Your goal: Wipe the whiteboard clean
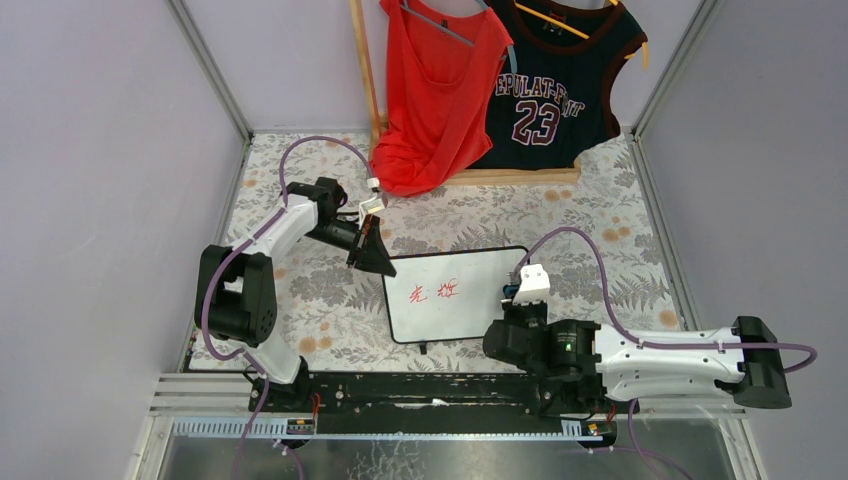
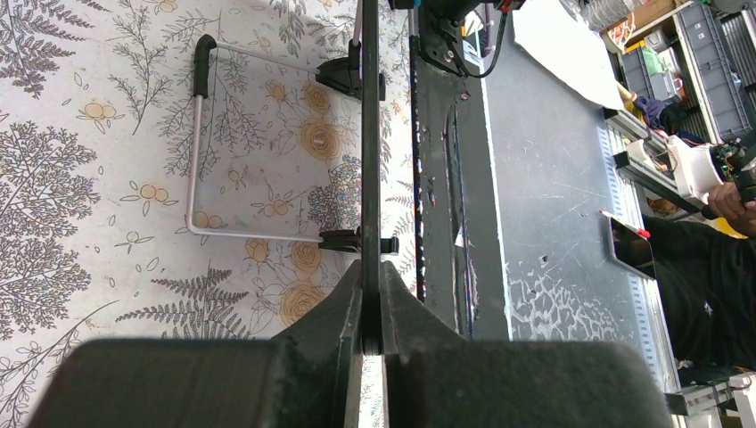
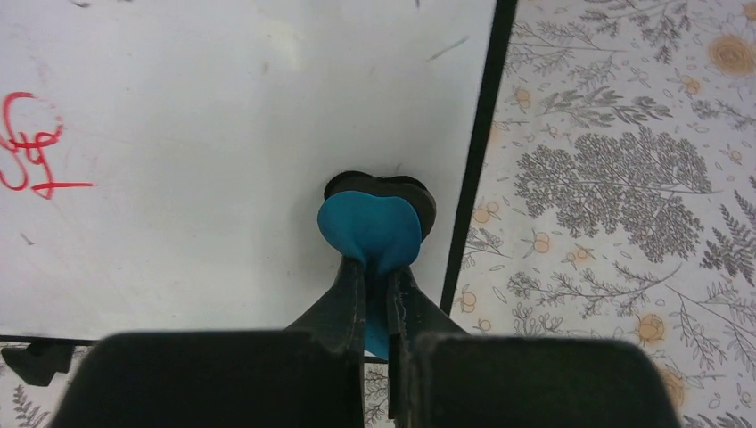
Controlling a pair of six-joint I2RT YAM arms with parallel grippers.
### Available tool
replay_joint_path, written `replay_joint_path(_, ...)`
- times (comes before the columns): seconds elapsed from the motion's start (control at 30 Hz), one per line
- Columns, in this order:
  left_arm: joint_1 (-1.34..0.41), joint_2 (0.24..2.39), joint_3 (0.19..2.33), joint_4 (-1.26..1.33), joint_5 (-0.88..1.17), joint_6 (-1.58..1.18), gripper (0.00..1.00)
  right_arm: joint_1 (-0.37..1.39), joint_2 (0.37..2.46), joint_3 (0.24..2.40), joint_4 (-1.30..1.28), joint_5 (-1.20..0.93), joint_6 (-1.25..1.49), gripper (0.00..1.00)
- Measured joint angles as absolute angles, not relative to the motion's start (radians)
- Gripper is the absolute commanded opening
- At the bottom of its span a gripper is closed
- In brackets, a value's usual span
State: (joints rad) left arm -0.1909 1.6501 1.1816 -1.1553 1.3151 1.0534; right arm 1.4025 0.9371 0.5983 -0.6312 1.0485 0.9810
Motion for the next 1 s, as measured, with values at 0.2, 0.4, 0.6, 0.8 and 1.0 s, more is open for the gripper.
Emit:
replay_joint_path(0.2,-0.191,1.650,1.182,-1.155,1.315,1.053,0.00,1.402,0.985,0.606,-0.738,1.082,1.104,0.00)
replay_joint_path(0.4,-0.191,1.650,1.182,-1.155,1.315,1.053,0.00,1.402,1.022,0.622,-0.807,1.083,1.201,0.00)
replay_joint_path(0.6,-0.191,1.650,1.182,-1.156,1.315,1.053,0.00,1.402,0.995,0.605,-0.749,1.077,1.135,0.00)
replay_joint_path(0.8,-0.191,1.650,1.182,-1.155,1.314,1.053,0.00,1.402,0.982,0.598,-0.620,1.065,1.017,0.00)
replay_joint_path(1.0,-0.191,1.650,1.182,-1.155,1.314,1.054,0.00,1.402,0.967,0.581,-0.519,1.049,0.944,0.00)
